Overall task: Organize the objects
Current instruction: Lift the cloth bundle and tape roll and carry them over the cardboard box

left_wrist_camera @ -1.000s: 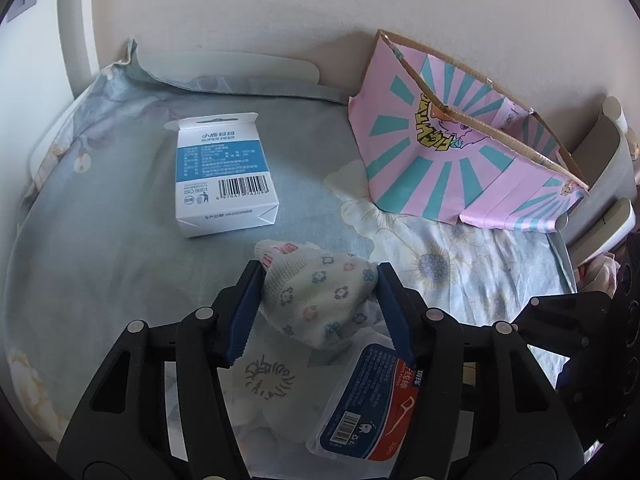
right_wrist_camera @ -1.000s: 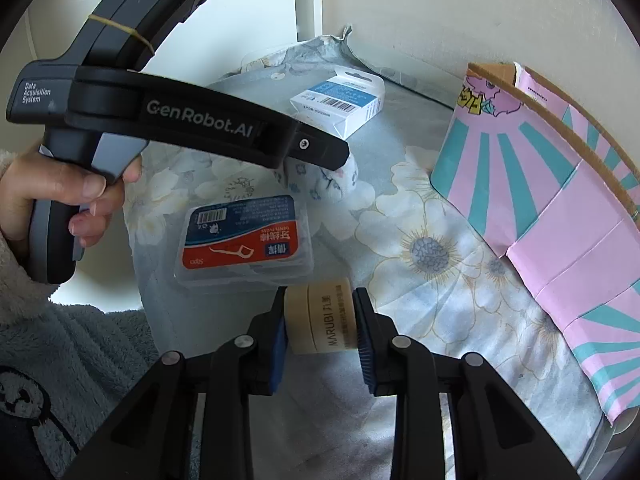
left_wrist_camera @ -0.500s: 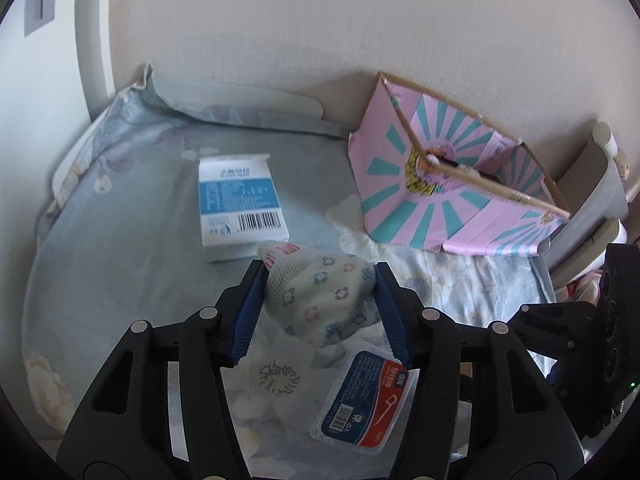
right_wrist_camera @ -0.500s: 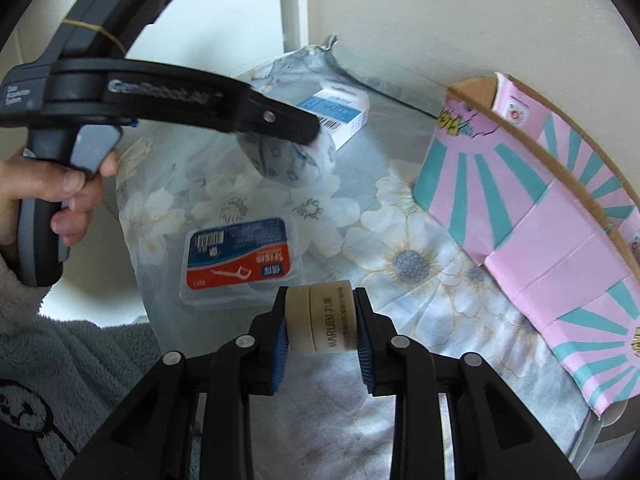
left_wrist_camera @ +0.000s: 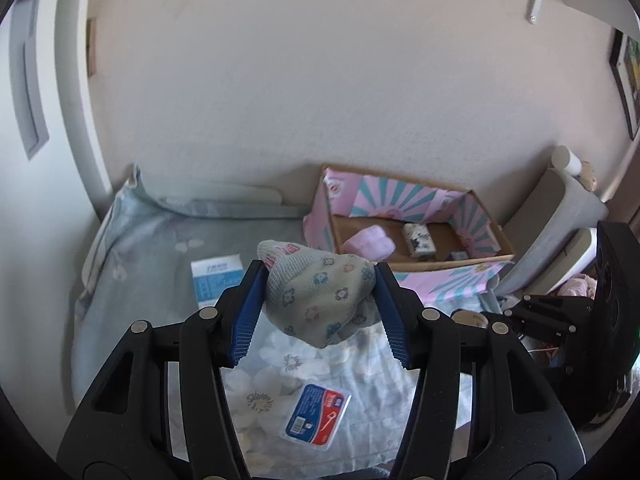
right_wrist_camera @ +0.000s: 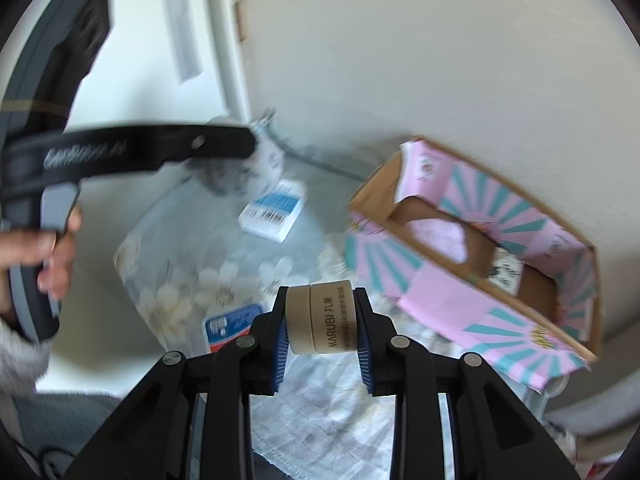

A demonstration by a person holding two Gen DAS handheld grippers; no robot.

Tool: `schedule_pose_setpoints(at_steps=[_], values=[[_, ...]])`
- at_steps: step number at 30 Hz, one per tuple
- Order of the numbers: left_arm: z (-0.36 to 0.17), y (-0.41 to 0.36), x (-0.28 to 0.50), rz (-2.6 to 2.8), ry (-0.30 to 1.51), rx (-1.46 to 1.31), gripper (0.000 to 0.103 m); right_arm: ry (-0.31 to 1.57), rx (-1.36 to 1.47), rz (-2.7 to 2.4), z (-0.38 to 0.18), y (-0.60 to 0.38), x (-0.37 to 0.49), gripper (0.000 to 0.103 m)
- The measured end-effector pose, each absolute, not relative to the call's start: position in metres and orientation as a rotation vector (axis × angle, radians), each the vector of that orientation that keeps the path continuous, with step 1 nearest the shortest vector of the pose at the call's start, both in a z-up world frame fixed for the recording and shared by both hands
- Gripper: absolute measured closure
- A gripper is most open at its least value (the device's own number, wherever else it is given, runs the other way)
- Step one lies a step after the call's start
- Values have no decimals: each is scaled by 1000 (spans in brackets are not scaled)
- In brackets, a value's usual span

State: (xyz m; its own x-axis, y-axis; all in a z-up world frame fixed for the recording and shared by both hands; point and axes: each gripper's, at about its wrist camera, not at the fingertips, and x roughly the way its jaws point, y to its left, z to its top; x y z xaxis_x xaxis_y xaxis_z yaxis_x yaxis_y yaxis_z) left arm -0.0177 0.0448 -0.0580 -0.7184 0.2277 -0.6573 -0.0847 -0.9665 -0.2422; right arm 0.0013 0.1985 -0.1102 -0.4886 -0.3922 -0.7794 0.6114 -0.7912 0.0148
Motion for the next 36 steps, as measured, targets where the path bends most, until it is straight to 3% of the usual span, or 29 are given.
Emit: schedule_pose_setpoints(at_steps=[13,36], values=[[-4,91,-20,2668,-208,-967,52,130,1134,-2641,-31,254,-6,76],[-1,147,-42,2537,-191,-964,52,17,1211,-2848,-16,325,-8,76]])
